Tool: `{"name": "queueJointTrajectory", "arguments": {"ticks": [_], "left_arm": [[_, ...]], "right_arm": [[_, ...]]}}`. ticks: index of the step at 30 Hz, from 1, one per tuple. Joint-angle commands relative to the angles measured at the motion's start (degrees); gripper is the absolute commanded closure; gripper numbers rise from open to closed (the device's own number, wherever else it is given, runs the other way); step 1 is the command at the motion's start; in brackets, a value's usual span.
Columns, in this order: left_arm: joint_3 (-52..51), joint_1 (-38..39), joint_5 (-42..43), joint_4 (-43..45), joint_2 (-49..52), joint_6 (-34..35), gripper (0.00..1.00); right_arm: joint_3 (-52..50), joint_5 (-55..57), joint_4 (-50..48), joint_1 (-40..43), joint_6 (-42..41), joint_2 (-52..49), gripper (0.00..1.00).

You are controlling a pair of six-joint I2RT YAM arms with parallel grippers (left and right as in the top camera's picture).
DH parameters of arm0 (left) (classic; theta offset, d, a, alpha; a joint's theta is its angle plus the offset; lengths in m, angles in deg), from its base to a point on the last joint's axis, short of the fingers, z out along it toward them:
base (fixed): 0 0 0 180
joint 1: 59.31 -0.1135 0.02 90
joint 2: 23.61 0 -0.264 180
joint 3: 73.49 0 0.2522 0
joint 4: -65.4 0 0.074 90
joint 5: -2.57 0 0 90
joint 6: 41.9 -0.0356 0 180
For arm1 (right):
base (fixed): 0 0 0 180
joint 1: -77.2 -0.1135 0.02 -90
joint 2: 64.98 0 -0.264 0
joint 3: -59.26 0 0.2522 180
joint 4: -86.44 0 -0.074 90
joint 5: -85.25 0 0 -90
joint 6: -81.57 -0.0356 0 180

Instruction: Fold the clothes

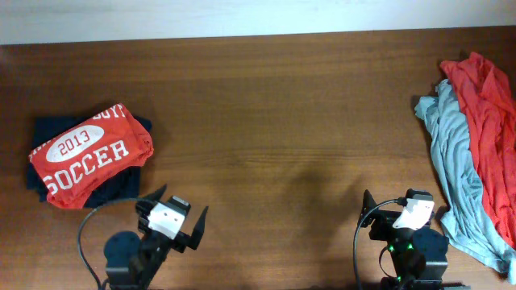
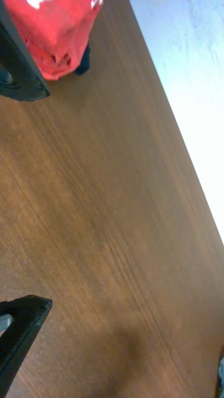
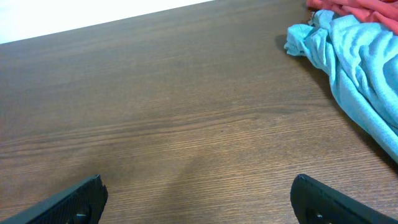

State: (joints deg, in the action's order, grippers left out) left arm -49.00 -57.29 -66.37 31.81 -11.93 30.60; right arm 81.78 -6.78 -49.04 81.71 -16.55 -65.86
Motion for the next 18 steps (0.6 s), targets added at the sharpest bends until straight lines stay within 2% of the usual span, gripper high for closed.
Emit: {"name": "queueJointTrajectory", "arguments": {"ticks": [1, 7, 18], "left_arm": [[-3.48, 0.83, 1.05, 0.94, -5.14, 0.35, 0.01], [-4.92, 0.83, 1.01, 1.42, -11.30, 0.33, 0.01], [-5.14, 2.71, 0.61, 2.43, -11.39, 0.33, 0.01]], "right_arm": [[-0.42, -0.35, -0.15, 0.39, 0.17, 0.57, 0.01], [-0.42, -0.35, -0.15, 0.39, 0.20, 0.57, 0.01], [-0.42, -0.35, -0.15, 0.39, 0.20, 0.57, 0.01]]}}
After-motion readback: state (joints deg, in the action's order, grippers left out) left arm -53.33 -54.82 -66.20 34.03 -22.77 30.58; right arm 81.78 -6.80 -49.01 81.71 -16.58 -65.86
